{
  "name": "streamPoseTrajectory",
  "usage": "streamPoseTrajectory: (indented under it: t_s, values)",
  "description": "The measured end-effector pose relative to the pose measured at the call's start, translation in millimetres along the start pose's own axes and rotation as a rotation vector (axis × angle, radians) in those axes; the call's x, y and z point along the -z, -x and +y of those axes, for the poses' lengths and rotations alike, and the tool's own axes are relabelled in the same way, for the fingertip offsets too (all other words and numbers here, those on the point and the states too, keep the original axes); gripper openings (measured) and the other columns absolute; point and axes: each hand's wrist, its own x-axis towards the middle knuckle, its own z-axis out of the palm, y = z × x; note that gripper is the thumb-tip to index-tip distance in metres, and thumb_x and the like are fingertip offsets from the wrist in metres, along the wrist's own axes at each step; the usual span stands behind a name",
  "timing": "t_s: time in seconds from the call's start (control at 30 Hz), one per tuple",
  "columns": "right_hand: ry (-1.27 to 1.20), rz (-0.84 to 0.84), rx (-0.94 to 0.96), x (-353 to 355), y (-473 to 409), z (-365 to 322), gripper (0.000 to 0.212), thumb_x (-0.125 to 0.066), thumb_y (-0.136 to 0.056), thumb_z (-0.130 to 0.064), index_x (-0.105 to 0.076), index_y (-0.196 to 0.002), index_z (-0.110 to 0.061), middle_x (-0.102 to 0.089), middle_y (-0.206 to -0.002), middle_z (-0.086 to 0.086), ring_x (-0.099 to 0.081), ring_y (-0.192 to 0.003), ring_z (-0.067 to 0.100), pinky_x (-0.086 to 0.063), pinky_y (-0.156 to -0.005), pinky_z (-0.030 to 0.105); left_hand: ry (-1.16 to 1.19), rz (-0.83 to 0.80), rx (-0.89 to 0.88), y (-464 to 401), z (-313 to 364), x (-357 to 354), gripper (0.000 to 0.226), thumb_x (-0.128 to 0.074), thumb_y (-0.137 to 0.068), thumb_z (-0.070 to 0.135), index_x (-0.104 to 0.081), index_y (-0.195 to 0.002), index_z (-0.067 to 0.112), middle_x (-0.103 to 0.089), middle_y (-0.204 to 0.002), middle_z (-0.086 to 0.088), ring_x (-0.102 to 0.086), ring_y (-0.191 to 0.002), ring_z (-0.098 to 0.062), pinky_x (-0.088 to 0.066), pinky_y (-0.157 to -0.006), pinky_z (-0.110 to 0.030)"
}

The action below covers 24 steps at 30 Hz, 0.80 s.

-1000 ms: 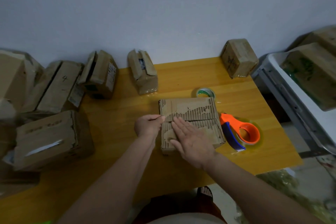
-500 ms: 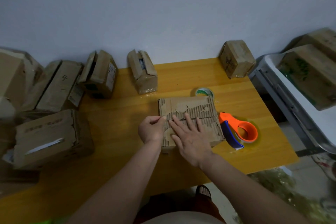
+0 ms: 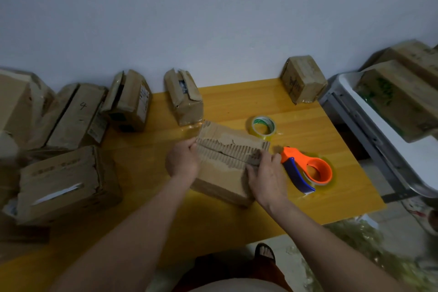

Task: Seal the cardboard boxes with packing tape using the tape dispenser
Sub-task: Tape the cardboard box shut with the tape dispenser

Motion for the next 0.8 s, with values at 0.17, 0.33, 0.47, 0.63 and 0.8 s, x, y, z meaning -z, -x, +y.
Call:
streamPoseTrajectory:
  t_s: [0.17, 0.33, 0.47, 0.63, 0.8]
  values:
    - [-0.045, 0.134, 0.016, 4, -12, 9, 0.049, -0.058, -0.092, -0.026, -0.042, -0.132, -0.005, -0.044, -0.124, 0.015, -0.044, -0.117, 0.032, -0.043, -0.095, 0.04, -0.416, -0.179, -0.343, -4, 12, 8, 0.061, -0.032, -0.1, 0.043, -0.014, -0.154, 0.022, -0.023, -0.158, -0.001, -0.02, -0.146, -0.024, -0.021, -0.118, -0.045]
    - [0.091, -0.023, 0.121, 3, -28, 7, 0.048, -0.047, -0.098, -0.035, -0.039, -0.136, -0.007, -0.048, -0.129, 0.014, -0.041, -0.121, 0.03, -0.035, -0.101, 0.037, -0.745, -0.42, -0.476, 67, -1, -29, 0.112, -0.02, -0.077, 0.087, 0.016, -0.151, 0.012, 0.028, -0.155, -0.015, 0.027, -0.143, -0.033, 0.01, -0.118, -0.051]
    - [0.166, -0.098, 0.125, -4, -15, 15, 0.038, -0.039, -0.099, -0.045, -0.05, -0.109, -0.011, -0.059, -0.111, 0.011, -0.057, -0.104, 0.03, -0.044, -0.081, 0.04, -0.805, -0.395, -0.687, 70, -17, -27, 0.097, -0.033, -0.09, 0.071, 0.014, -0.152, 0.014, 0.025, -0.158, -0.013, 0.03, -0.141, -0.026, 0.018, -0.117, -0.043]
    - [0.183, -0.14, 0.163, -12, -9, 14, 0.03, -0.029, -0.102, -0.044, -0.035, -0.089, -0.018, -0.066, -0.094, 0.011, -0.063, -0.087, 0.033, -0.039, -0.064, 0.037, -0.811, -0.474, -0.936, 45, -29, -14, 0.063, -0.031, -0.103, 0.043, 0.005, -0.153, 0.032, 0.018, -0.16, 0.001, 0.024, -0.143, -0.015, 0.016, -0.117, -0.034]
    - [0.145, -0.181, 0.189, -6, -27, 12, 0.028, -0.027, -0.102, -0.042, -0.035, -0.094, -0.017, -0.066, -0.091, 0.011, -0.062, -0.082, 0.034, -0.037, -0.059, 0.036, -0.756, -0.415, -0.906, 32, -21, -15, 0.062, -0.038, -0.103, 0.031, -0.001, -0.15, 0.046, 0.029, -0.156, -0.011, 0.026, -0.144, -0.025, 0.006, -0.121, -0.036]
